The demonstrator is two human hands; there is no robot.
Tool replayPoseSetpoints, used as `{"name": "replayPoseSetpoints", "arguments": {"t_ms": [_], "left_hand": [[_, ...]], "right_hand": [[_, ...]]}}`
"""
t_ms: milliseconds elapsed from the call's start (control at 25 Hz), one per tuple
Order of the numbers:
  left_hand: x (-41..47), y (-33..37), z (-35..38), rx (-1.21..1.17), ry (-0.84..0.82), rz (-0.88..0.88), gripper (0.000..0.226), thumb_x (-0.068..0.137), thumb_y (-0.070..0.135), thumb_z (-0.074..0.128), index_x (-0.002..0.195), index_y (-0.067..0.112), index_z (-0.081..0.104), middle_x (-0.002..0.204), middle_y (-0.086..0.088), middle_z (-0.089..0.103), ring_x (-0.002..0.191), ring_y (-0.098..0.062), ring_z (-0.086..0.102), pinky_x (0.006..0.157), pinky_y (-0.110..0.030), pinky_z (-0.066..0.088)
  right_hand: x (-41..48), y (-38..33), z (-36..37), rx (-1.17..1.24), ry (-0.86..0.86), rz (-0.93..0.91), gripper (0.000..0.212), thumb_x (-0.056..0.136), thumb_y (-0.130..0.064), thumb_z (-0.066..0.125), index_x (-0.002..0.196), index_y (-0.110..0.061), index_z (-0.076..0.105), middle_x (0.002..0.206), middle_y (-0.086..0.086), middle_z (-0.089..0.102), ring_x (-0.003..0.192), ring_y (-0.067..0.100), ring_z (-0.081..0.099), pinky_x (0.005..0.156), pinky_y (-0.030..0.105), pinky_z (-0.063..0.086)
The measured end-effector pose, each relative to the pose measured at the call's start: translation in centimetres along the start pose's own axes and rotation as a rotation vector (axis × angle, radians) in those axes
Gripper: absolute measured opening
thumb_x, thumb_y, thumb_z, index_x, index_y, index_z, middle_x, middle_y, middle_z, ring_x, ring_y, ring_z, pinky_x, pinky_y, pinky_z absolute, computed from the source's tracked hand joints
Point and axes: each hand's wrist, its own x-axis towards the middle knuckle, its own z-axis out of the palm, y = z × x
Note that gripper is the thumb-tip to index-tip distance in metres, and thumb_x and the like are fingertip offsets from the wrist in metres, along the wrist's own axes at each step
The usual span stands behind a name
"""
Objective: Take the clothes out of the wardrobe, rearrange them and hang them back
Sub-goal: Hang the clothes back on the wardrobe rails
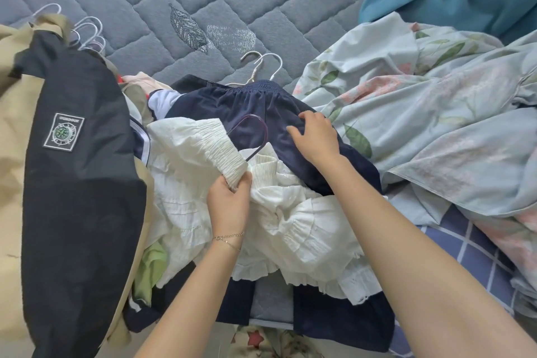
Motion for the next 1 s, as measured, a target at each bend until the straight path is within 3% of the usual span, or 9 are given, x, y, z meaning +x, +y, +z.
{"name": "replayPoseSetpoints", "arguments": {"t_ms": [120,360,480,560,680,760,920,1000], "left_hand": [[-0.8,0.3,-0.7,0.003,0.029,0.020,0.036,0.091,0.026,0.064,0.062,0.016,0.045,0.056,0.007,0.040,0.046,-0.002,0.036,0.044,-0.011,0.031],[-3.9,3.7,-3.5,-0.034,0.097,0.015,0.033,0.091,0.023,0.063,0.064,0.018,0.045,0.059,0.007,0.044,0.053,-0.004,0.041,0.048,-0.008,0.035],[-6.8,6.7,-5.2,-0.054,0.027,0.085,0.024,0.091,0.021,0.061,0.070,0.014,0.053,0.059,0.009,0.048,0.052,0.003,0.047,0.051,-0.009,0.037],[-9.4,9.1,-6.7,-0.072,-0.010,0.126,0.019,0.092,0.019,0.061,0.077,0.008,0.058,0.061,0.009,0.050,0.052,0.006,0.046,0.052,-0.008,0.037],[-13.6,12.4,-9.5,-0.111,-0.012,0.173,0.014,0.092,0.018,0.060,0.080,0.011,0.060,0.069,0.001,0.057,0.061,0.003,0.050,0.056,-0.008,0.040],[-16.8,14.2,-11.8,-0.116,0.005,0.188,0.015,0.092,0.019,0.060,0.077,0.016,0.060,0.074,-0.003,0.060,0.070,-0.007,0.055,0.064,-0.019,0.044],[-22.5,17.4,-15.8,-0.091,0.020,0.227,0.028,0.091,0.022,0.061,0.077,-0.001,0.058,0.069,-0.005,0.053,0.067,-0.014,0.048,0.064,-0.030,0.040],[-25.2,18.9,-17.7,-0.089,0.033,0.275,0.030,0.091,0.021,0.062,0.068,0.005,0.052,0.062,-0.001,0.046,0.060,-0.011,0.042,0.058,-0.029,0.035]], "right_hand": [[-1.4,-0.4,-1.3,0.188,0.036,-0.011,0.022,0.096,-0.032,0.054,0.100,-0.010,0.057,0.102,0.008,0.062,0.097,0.028,0.057,0.082,0.038,0.044],[-7.8,-4.1,-7.0,0.288,-0.034,-0.128,0.024,0.086,-0.034,0.060,0.069,-0.019,0.051,0.066,-0.006,0.057,0.069,0.019,0.056,0.066,0.035,0.045],[-12.1,-6.4,-10.5,0.266,-0.032,-0.177,0.024,0.082,-0.027,0.061,0.066,-0.012,0.050,0.061,-0.002,0.054,0.062,0.020,0.051,0.062,0.036,0.044],[-15.0,-7.5,-13.5,0.310,-0.017,-0.150,0.024,0.082,-0.024,0.061,0.066,-0.010,0.050,0.060,-0.001,0.052,0.059,0.016,0.046,0.058,0.028,0.042],[-19.5,-8.9,-17.9,0.387,0.028,-0.120,0.021,0.081,-0.019,0.063,0.065,-0.009,0.053,0.058,-0.005,0.049,0.055,0.008,0.044,0.054,0.016,0.036],[-23.1,-9.9,-20.2,0.483,0.042,-0.100,0.022,0.081,-0.018,0.063,0.066,-0.006,0.054,0.055,-0.007,0.047,0.052,0.005,0.041,0.051,0.016,0.034],[-29.7,-12.8,-23.7,0.720,0.080,-0.065,0.024,0.083,-0.018,0.063,0.067,-0.003,0.053,0.052,-0.010,0.045,0.046,0.001,0.038,0.048,0.012,0.035],[-32.7,-14.3,-25.4,0.745,0.073,-0.103,0.023,0.084,-0.018,0.064,0.066,-0.008,0.054,0.053,-0.010,0.047,0.045,0.000,0.039,0.049,0.010,0.036]]}}
